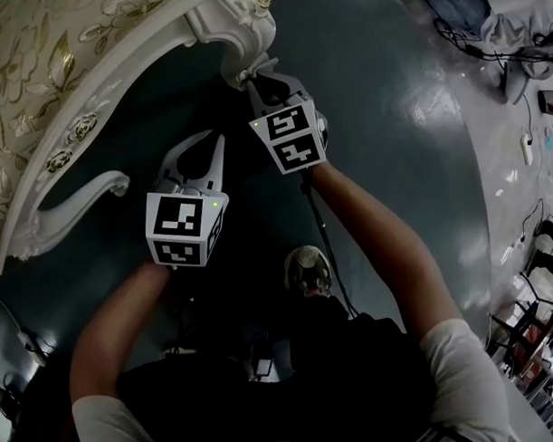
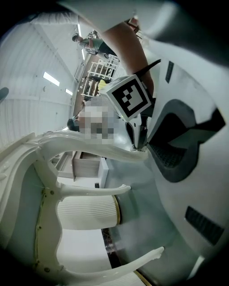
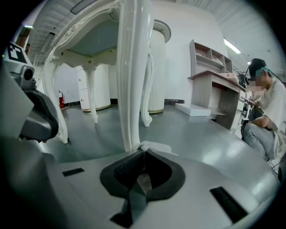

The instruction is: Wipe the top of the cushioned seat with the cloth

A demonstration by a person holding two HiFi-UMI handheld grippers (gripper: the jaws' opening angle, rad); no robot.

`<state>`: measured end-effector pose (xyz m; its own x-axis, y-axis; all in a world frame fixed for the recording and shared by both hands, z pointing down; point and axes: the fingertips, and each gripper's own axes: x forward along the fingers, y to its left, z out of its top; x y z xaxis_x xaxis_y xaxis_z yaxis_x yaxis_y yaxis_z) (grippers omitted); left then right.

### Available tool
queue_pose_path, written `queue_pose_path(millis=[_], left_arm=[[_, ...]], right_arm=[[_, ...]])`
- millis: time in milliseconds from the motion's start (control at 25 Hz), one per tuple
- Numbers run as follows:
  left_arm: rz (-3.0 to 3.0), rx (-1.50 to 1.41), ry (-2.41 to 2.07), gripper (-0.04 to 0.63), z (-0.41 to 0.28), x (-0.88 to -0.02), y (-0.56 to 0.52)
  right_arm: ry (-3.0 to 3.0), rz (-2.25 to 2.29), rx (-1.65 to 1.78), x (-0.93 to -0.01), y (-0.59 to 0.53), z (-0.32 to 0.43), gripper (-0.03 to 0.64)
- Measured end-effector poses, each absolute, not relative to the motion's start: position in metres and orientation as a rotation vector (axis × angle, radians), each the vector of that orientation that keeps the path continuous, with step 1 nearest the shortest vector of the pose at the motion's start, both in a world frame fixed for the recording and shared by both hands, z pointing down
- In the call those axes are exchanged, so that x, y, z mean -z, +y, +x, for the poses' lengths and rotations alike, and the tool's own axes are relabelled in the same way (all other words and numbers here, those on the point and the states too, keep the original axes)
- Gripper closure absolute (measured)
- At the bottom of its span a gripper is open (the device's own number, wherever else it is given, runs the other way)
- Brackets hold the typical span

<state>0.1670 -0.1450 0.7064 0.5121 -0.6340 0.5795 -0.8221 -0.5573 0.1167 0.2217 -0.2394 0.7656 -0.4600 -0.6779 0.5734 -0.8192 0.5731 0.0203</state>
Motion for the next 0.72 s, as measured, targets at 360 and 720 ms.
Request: queue_pose_path(millis=[360,720], left_arm=[[2.373,-0.685,-1.225,0.581,0.16,-0.697,-0.138],[2.424,-0.651,-1.294,0.581,0.143,-0.666,-0.142]], right_arm=[[-2.429,1.263,-0.309,-0.713,-0.236,0.214,0.589],[-2.456,1.473,-0.18,-0.641,-0.233,0.234,0.589]])
